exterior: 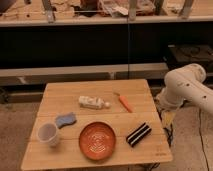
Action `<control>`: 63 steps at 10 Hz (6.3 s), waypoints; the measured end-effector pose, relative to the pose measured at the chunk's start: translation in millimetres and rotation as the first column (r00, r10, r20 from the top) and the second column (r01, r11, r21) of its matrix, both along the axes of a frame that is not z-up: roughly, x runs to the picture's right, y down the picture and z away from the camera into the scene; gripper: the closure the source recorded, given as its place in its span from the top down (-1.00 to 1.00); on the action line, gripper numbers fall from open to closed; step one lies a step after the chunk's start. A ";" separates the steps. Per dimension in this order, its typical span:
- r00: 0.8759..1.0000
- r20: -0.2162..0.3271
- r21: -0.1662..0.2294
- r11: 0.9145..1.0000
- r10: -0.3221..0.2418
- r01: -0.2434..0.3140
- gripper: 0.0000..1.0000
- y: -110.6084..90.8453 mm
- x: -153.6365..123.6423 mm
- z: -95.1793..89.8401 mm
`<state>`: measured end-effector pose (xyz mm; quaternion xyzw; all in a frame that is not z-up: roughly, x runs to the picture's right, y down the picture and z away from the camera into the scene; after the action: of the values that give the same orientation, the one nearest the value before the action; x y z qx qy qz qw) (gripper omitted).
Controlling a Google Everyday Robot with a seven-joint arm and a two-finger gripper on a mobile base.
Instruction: Pick up the ceramic bowl
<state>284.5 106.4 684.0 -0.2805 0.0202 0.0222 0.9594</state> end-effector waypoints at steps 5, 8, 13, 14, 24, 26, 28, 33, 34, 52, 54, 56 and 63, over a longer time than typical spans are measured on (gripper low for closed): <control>1.000 0.000 0.000 1.000 0.000 0.000 0.60 0.1 0.0 0.0; 1.000 0.015 0.004 1.000 -0.026 0.026 0.60 0.3 -20.8 -4.3; 0.996 0.034 0.013 0.997 -0.080 0.080 0.60 1.5 -37.0 -6.9; 0.994 0.049 0.014 0.995 -0.102 0.101 0.60 3.4 -46.8 -6.5; 0.940 0.157 0.060 0.953 -0.302 0.296 0.60 21.7 -85.7 -2.9; 0.911 0.194 0.088 0.932 -0.363 0.352 0.60 26.6 -99.4 -0.7; 0.884 0.224 0.112 0.912 -0.411 0.396 0.60 30.1 -112.3 0.8; 0.811 0.283 0.167 0.859 -0.513 0.485 0.60 35.2 -124.9 5.0; 0.799 0.292 0.176 0.850 -0.526 0.496 0.60 35.9 -127.0 5.5; 0.486 0.449 0.323 0.644 -0.749 0.694 0.60 58.9 -177.3 26.4; 0.452 0.463 0.338 0.624 -0.762 0.705 0.60 62.7 -186.2 29.9; 0.433 0.473 0.346 0.614 -0.767 0.710 0.60 66.8 -189.4 30.6; 0.349 0.514 0.385 0.574 -0.784 0.723 0.60 84.4 -204.4 34.1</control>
<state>80.1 190.9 718.1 -0.1852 -0.1805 -0.5165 0.8163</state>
